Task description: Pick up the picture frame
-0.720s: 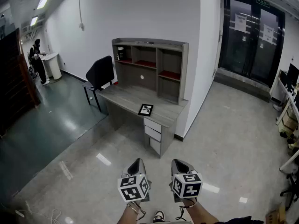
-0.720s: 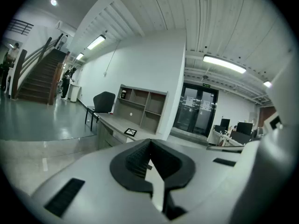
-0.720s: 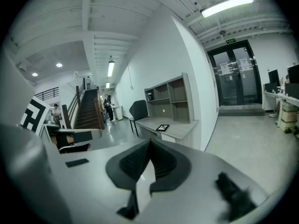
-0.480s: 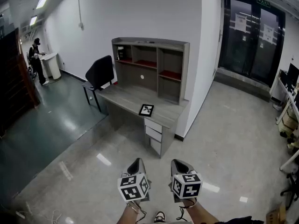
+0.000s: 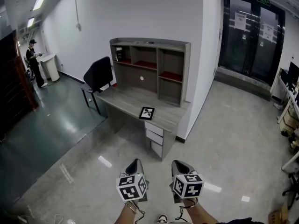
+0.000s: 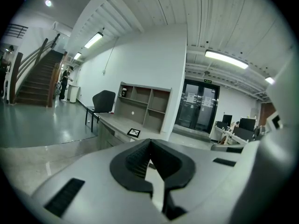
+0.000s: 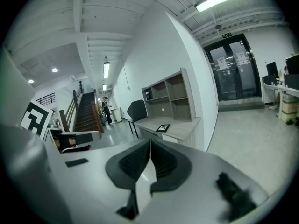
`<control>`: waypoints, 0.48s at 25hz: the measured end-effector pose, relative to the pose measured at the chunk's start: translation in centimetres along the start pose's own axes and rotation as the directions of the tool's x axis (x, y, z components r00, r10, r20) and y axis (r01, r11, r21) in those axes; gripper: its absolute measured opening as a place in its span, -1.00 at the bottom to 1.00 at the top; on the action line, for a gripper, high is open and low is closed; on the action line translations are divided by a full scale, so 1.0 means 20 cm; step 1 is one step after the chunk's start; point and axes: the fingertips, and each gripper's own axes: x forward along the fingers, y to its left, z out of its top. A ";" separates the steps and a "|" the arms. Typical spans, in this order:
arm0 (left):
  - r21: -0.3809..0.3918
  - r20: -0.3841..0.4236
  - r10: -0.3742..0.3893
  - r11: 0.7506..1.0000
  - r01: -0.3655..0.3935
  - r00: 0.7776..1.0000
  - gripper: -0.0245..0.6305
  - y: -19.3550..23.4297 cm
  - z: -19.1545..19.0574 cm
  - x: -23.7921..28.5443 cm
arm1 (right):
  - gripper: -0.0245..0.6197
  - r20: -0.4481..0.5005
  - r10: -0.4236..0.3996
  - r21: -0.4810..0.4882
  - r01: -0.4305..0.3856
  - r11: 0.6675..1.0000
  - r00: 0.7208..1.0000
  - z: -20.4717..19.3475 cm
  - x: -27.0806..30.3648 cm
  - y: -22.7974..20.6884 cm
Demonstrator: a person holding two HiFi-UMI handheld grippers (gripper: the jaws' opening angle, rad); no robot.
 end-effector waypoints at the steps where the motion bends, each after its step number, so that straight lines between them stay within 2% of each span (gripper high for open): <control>1: 0.002 0.000 0.003 1.000 -0.003 1.000 -0.89 0.01 0.01 0.02 | -0.82 0.000 -0.003 0.006 0.003 1.000 1.000 0.01 0.01 -0.01; 12: -0.034 -0.002 0.033 0.999 -0.033 0.999 -0.89 0.08 0.05 0.10 | -0.82 -0.041 -0.044 0.050 0.046 0.998 0.998 0.00 0.09 -0.17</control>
